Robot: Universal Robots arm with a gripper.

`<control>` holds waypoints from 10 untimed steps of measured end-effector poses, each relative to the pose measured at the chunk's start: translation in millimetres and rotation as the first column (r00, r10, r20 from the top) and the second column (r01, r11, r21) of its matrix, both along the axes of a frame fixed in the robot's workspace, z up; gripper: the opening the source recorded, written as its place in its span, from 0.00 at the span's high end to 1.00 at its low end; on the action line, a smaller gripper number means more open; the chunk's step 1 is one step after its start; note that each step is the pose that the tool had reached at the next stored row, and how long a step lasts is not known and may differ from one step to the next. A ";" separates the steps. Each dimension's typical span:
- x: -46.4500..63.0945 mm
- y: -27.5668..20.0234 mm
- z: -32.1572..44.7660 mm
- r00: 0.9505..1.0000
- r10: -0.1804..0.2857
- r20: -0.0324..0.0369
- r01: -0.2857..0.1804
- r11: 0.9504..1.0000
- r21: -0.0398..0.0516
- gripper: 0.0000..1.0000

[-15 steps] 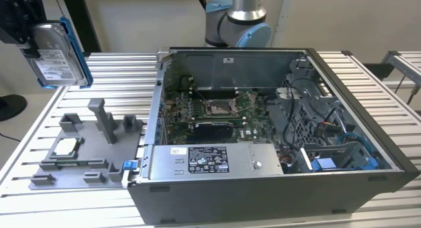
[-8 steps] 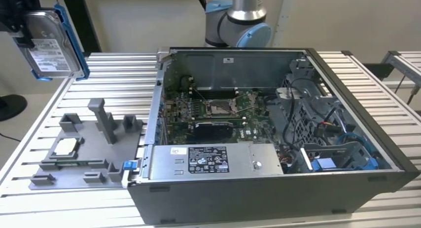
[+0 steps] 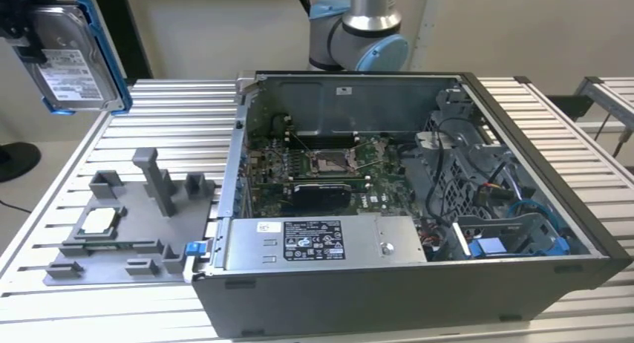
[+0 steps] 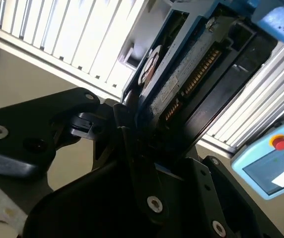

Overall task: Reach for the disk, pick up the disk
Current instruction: 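Pick up the disk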

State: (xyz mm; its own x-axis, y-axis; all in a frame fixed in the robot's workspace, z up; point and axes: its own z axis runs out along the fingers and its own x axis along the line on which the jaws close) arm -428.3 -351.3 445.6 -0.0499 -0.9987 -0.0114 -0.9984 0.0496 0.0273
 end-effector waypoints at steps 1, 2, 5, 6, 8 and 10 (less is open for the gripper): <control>0.0 0.0 1.2 1.000 0.000 0.000 0.000 1.000 0.000 1.00; 0.0 0.0 2.4 1.000 0.000 0.000 0.000 1.000 0.000 1.00; 0.0 0.0 6.5 1.000 0.000 0.000 0.000 1.000 0.000 1.00; 0.0 0.0 8.0 1.000 0.000 0.000 0.000 1.000 0.000 1.00; 0.0 0.0 11.2 1.000 0.000 0.000 0.000 1.000 0.000 1.00; 0.0 0.0 15.1 1.000 0.000 0.000 0.000 1.000 0.000 1.00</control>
